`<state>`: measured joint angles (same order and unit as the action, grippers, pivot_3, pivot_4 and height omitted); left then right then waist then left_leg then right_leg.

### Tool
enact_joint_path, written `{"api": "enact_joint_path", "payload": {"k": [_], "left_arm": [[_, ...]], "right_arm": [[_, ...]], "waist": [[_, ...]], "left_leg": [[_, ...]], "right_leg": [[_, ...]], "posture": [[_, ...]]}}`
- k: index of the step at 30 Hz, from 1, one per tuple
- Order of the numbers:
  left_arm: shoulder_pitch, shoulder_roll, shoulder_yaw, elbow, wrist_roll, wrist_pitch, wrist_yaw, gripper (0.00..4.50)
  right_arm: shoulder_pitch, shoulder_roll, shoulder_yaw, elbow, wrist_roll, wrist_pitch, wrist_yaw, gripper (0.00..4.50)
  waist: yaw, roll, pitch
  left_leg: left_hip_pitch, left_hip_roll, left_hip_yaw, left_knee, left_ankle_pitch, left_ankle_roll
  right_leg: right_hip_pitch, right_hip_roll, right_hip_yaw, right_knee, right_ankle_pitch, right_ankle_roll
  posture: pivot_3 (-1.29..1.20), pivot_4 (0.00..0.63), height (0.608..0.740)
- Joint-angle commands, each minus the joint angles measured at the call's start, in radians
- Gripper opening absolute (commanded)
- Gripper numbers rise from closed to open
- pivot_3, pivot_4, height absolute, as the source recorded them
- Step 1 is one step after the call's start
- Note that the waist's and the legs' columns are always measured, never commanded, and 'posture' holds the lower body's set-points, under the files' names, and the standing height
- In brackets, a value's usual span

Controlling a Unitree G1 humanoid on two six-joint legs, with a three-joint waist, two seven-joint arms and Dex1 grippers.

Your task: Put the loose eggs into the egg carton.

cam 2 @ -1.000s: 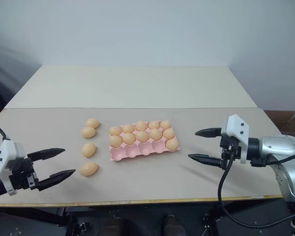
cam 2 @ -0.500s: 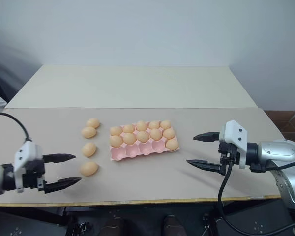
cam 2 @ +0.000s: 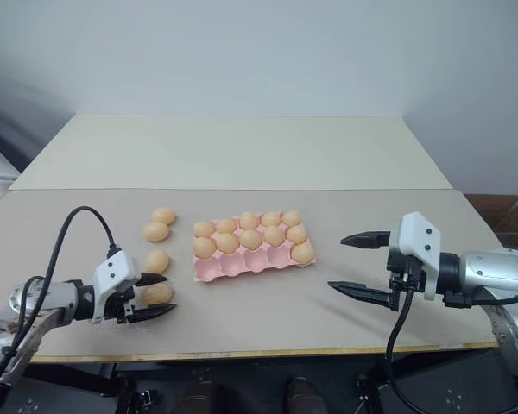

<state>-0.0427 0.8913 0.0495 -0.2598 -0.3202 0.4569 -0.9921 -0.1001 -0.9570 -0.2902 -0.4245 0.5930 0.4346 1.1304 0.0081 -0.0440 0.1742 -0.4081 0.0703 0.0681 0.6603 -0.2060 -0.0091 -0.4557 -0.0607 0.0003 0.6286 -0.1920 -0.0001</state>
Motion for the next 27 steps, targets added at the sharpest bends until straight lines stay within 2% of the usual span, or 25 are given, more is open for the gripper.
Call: {"api": "enact_joint_path", "payload": {"k": [1,2,7,10,12,14,18,24,27], "left_arm": [[0.002,0.017,0.043,-0.035,-0.019,-0.013,-0.015,1.96],[0.004,0.023,0.057,-0.046,-0.031,-0.011,-0.024,1.81],[0.004,0.04,0.157,-0.083,-0.161,0.0,-0.117,1.81],[-0.043,0.022,0.198,-0.095,-0.237,0.008,-0.13,1.81],[-0.106,-0.01,0.18,-0.097,-0.263,0.019,-0.1,1.81],[-0.195,-0.069,0.119,-0.082,-0.251,0.013,-0.059,1.81],[-0.393,-0.248,-0.05,0.011,-0.19,0.018,0.004,1.81],[-0.555,-0.427,-0.267,0.199,-0.033,-0.066,0.005,1.81],[-0.618,-0.495,-0.315,0.295,0.032,-0.103,0.025,1.81]], "right_arm": [[0.005,-0.016,-0.046,-0.037,0.019,0.005,-0.011,4.5],[0.006,-0.014,-0.046,-0.038,0.019,0.006,-0.012,4.5],[0.005,-0.008,-0.041,-0.039,0.019,0.005,-0.024,4.5],[0.003,-0.005,-0.037,-0.039,0.017,0.001,-0.029,4.5],[-0.001,-0.002,-0.035,-0.038,0.014,-0.004,-0.034,4.5],[-0.013,0.001,-0.032,-0.035,0.016,-0.004,-0.04,4.5],[-0.03,0.0,-0.027,-0.041,0.021,0.0,-0.046,4.5],[-0.043,0.001,-0.028,-0.053,0.023,0.003,-0.069,4.5],[-0.039,0.003,-0.033,-0.068,0.034,0.008,-0.079,4.5]], "waist": [[0.0,0.0,0.0],[0.001,0.0,0.0],[0.003,0.0,0.0],[0.003,0.0,0.0],[0.007,0.0,0.0],[0.01,0.0,0.0],[0.015,-0.001,0.0],[0.002,-0.001,0.0],[0.002,-0.001,0.0]], "left_leg": [[0.0,0.0,0.0,0.0,0.0,0.0],[0.0,0.0,0.0,0.0,0.0,0.0],[0.0,0.0,0.0,0.0,0.0,0.0],[0.0,0.0,0.0,0.0,0.0,0.0],[0.0,0.0,0.0,0.0,0.0,0.0],[0.001,-0.001,0.0,0.001,0.0,0.0],[0.002,-0.002,-0.001,0.002,0.0,0.0],[0.002,-0.003,-0.001,0.002,0.0,0.0],[0.002,-0.003,-0.002,0.002,0.0,0.001]], "right_leg": [[0.0,0.0,0.0,0.0,0.0,0.0],[0.0,0.0,0.0,0.0,0.0,0.0],[0.0,0.0,0.0,0.0,0.0,0.0],[0.0,0.0,0.0,0.0,0.0,0.0],[0.0,0.0,0.0,0.0,0.0,0.0],[0.002,0.0,-0.001,0.0,0.0,0.0],[0.006,0.0,0.0,-0.001,0.003,0.006],[0.007,0.0,0.001,-0.003,0.005,0.008],[0.008,0.001,0.001,-0.002,0.005,0.008]], "posture": [[0.0,0.15,0.74],[0.0,0.15,0.74],[0.0,0.15,0.74],[0.0,0.15,0.74],[0.0,0.15,0.74],[0.0,0.15,0.74],[0.0,0.15,0.74],[0.0,0.15,0.74],[0.0,0.15,0.74]]}}
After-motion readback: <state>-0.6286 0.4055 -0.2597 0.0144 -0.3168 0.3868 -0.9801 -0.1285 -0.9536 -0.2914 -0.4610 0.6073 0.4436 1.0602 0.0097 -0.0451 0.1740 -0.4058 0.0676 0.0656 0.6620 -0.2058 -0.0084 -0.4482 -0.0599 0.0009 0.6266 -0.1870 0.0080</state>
